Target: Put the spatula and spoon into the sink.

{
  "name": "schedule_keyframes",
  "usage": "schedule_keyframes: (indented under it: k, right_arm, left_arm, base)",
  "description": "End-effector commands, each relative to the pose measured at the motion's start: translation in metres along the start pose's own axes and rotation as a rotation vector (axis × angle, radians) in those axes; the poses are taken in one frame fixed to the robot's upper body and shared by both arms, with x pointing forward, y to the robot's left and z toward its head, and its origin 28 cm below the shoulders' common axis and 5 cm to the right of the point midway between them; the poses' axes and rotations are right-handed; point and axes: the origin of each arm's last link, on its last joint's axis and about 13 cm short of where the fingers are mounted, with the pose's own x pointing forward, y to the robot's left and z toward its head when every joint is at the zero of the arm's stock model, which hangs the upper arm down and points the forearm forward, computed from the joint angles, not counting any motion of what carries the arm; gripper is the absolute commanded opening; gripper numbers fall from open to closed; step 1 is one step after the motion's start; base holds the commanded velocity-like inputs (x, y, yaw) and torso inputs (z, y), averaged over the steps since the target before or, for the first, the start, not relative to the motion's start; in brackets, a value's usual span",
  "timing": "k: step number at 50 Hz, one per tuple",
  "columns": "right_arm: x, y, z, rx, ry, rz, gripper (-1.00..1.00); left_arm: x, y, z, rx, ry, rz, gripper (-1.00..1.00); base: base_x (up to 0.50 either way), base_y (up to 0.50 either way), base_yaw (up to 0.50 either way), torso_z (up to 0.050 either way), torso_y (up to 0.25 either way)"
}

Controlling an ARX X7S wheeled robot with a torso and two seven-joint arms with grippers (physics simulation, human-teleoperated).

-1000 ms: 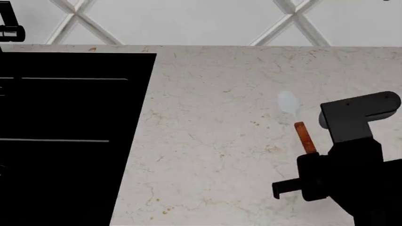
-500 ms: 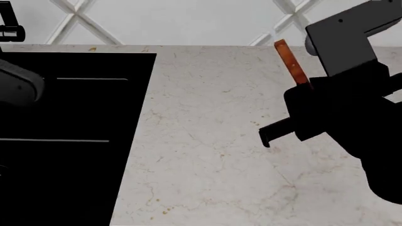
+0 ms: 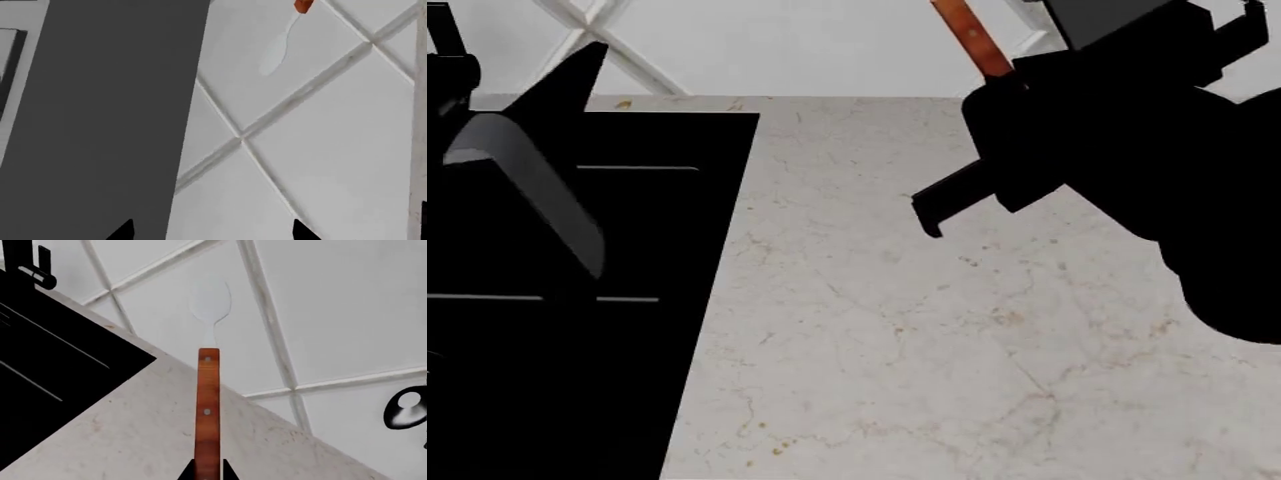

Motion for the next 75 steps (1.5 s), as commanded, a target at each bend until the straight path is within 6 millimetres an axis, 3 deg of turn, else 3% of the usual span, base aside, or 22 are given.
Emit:
schedule_keyframes:
  k: [1, 10, 23, 30, 51, 75]
  right_arm:
    - [0.007, 0.004, 0.008, -0.024, -0.043, 0.045, -1.0]
    - [0.012, 0.012, 0.008, -0.024, -0.053, 0.089, -1.0]
    - [0.026, 0.021, 0.003, -0.024, -0.036, 0.153, -1.0]
    - [0.042, 0.025, -0.011, -0.009, 0.017, 0.186, -1.0]
    - [0.061, 0.04, -0.02, -0.032, 0.074, 0.279, -1.0]
    - [0.063, 0.045, -0.019, -0.038, 0.054, 0.321, -1.0]
  left_arm:
    - [0.003, 0.003, -0.001, 0.318, -0.111, -0.074, 1.0]
    - [-0.003, -0.004, 0.0, 0.407, -0.16, -0.105, 1.0]
    - [-0.008, -0.011, 0.004, 0.359, -0.203, -0.108, 1.0]
    - [-0.008, -0.011, 0.005, 0.356, -0.206, -0.11, 1.0]
    - [-0.009, -0.009, 0.007, 0.337, -0.228, -0.089, 1.0]
    - [-0.008, -0.028, 0.007, 0.346, -0.233, -0.155, 1.0]
  base:
    - [0.0, 0.0, 0.0, 0.0, 0.0]
    - [0.0, 0.0, 0.0, 0.0, 0.0]
    - [0.0, 0.0, 0.0, 0.0, 0.0]
    - [0.0, 0.0, 0.0, 0.0, 0.0]
    - [0.0, 0.0, 0.0, 0.0, 0.0]
    - [0.0, 0.0, 0.0, 0.0, 0.0]
